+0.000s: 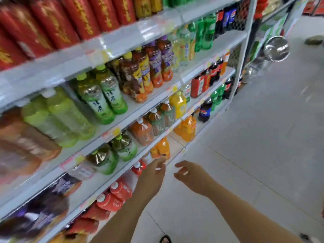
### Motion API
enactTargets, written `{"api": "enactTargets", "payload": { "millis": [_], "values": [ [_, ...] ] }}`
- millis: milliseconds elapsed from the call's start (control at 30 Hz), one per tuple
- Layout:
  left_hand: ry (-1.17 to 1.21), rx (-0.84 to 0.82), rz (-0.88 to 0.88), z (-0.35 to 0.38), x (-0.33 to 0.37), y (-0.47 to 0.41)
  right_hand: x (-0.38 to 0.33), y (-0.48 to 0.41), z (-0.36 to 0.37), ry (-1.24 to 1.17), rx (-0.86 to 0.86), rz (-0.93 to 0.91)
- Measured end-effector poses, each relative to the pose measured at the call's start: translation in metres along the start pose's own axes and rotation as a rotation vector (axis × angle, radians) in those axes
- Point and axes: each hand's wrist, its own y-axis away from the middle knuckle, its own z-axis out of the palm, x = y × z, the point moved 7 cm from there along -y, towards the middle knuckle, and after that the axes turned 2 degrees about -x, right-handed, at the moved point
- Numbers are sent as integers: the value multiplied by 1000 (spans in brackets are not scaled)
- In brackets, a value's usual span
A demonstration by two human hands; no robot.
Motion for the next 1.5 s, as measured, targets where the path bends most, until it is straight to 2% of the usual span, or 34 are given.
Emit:
{"api": "enactTargets", "payload": {
  "millis": [233, 367, 533, 667, 833, 967, 1067, 1267, 1500],
  "values": [
    [58, 180, -84, -93, -34, 8, -54, -42, 58, 63, -198, -72],
    [105, 312, -33, -142, -22, -9, -111, -78, 42, -11, -215, -191],
    [173, 513, -39, -179, -5, -44, -172, -136, 8, -5, -156, -365],
    [382, 654, -97, -186, 0, -72, -175, -169, -2, 10, -267, -352],
    [391, 774, -191, -198, -3, -105, -187, -213, -9, 66, -337, -351],
    [339, 866, -218, -216, -3, -125, -224, -244, -10, 6, -247, -448],
    [301, 928, -187, -225, 2, -135, -243, -260, -6, -93, -184, -445],
    [266, 1011, -215, -224, 1, -138, -256, -273, 9, -78, -103, -456],
    [218, 1058, -261, -214, 6, -133, -253, -273, 1, 13, -149, -546]
  ]
}}
